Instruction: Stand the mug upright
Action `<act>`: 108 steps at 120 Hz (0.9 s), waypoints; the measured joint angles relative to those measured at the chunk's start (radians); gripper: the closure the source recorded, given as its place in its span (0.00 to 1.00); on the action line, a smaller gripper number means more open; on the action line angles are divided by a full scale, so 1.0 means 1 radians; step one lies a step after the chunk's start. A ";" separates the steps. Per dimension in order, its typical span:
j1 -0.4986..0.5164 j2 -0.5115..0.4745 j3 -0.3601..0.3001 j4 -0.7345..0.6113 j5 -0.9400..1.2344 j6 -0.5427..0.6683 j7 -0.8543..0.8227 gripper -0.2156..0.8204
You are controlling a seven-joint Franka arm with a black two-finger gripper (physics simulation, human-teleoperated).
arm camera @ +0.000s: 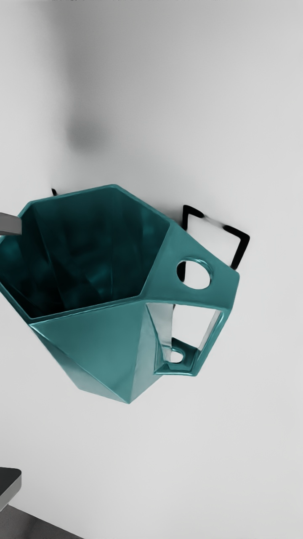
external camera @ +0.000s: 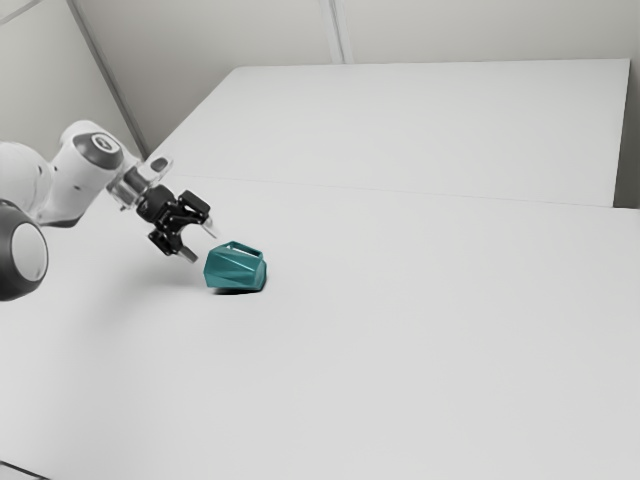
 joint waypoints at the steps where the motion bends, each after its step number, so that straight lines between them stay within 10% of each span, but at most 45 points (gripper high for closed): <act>1: 0.000 0.001 0.000 0.000 -0.003 0.002 0.005 0.21; 87: -0.001 0.033 -0.004 -0.107 -0.203 0.085 0.270 0.21; 108: -0.005 0.030 -0.006 -0.105 -0.218 0.089 0.308 0.46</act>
